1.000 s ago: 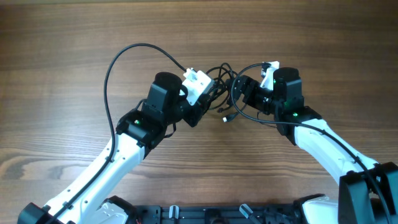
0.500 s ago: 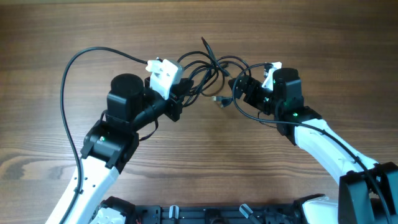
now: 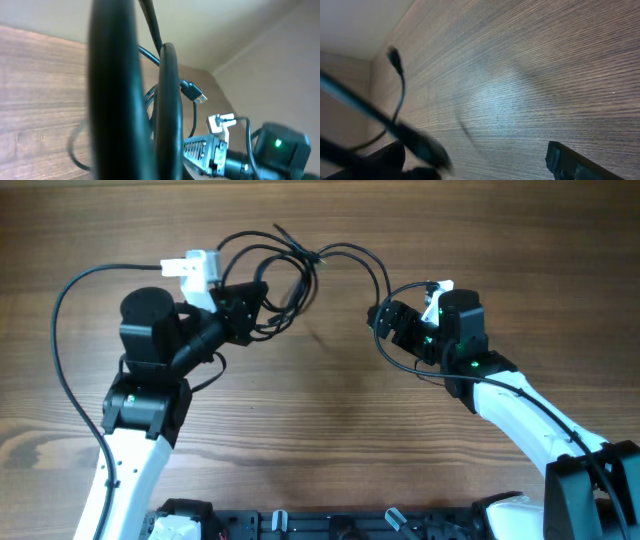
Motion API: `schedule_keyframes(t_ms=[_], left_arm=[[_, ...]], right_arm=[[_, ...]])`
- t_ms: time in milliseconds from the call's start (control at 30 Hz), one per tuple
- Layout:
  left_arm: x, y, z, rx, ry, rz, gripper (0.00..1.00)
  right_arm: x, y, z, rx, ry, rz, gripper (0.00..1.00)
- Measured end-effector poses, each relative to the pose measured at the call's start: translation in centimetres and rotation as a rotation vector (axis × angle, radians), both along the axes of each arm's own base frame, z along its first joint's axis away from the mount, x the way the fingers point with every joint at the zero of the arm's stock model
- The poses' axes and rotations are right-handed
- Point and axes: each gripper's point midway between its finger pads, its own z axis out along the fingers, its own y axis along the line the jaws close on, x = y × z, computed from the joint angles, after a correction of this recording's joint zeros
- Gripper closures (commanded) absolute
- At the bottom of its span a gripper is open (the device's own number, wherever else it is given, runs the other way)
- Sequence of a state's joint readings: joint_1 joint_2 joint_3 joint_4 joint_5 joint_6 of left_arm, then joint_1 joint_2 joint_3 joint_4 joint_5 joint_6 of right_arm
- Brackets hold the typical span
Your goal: Untangle cables
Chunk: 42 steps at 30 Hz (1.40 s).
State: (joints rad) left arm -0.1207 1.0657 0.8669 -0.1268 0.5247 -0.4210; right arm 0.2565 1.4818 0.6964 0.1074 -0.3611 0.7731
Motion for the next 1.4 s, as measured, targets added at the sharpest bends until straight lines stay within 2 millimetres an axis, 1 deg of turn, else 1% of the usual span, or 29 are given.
schedule_keyframes(t_ms=[133,433,467,567,667,833,867,933,1100,1167,1267,1333,1400], left_arm=[[0.4,1.0,0.0,-0.051,0.038,0.048,0.96],[0.5,1.1,0.3,-0.110,0.070,0.070,0.96],[0.5,1.1,0.3,-0.111,0.071,0.071,0.96],[0.5,1.1,0.3,-0.113,0.072,0.072,0.96],[0.5,1.1,0.3,-0.113,0.072,0.072,0.96],[0.4,1.1,0.0,-0.112,0.085,0.072,0.96],[0.3,1.1,-0.1,-0.112,0.093,0.069,0.96],[0.0,0.7,-0.1,-0.118,0.099,0.042,0.96],[-0.9,-1.0,-0.2,-0.116,0.096,-0.061,0.96],[-1.5,-2.3,-0.4,-0.108,0.100,-0.113,0.96],[-2.1,-3.8,-0.7,-0.090,0.095,-0.168,0.96],[-2.3,-4.4,-0.8,-0.083,0.094,-0.191,0.96],[-2.4,-4.5,-0.8,-0.078,0.090,-0.197,0.96]], right_arm=[[-0.1,-0.1,-0.2,-0.005,0.011,-0.003,0.08],[-0.2,0.0,-0.2,-0.002,0.013,0.004,0.08],[-0.1,0.2,0.0,0.002,-0.003,0.019,0.08],[0.1,1.6,1.7,0.040,-0.087,0.108,0.08],[-0.1,2.7,3.0,0.071,-0.147,0.184,0.08],[-1.0,5.3,6.8,0.169,-0.311,0.376,0.08],[-1.3,5.6,7.3,0.182,-0.333,0.403,0.08],[-1.8,6.3,7.8,0.199,-0.356,0.442,0.07],[-2.8,8.2,8.2,0.207,-0.375,0.494,0.05],[-2.9,8.7,8.2,0.199,-0.380,0.494,0.05],[-2.9,9.2,8.3,0.186,-0.397,0.486,0.04],[-2.8,9.5,8.7,0.183,-0.417,0.483,0.04],[-2.6,9.6,9.0,0.177,-0.438,0.474,0.04]])
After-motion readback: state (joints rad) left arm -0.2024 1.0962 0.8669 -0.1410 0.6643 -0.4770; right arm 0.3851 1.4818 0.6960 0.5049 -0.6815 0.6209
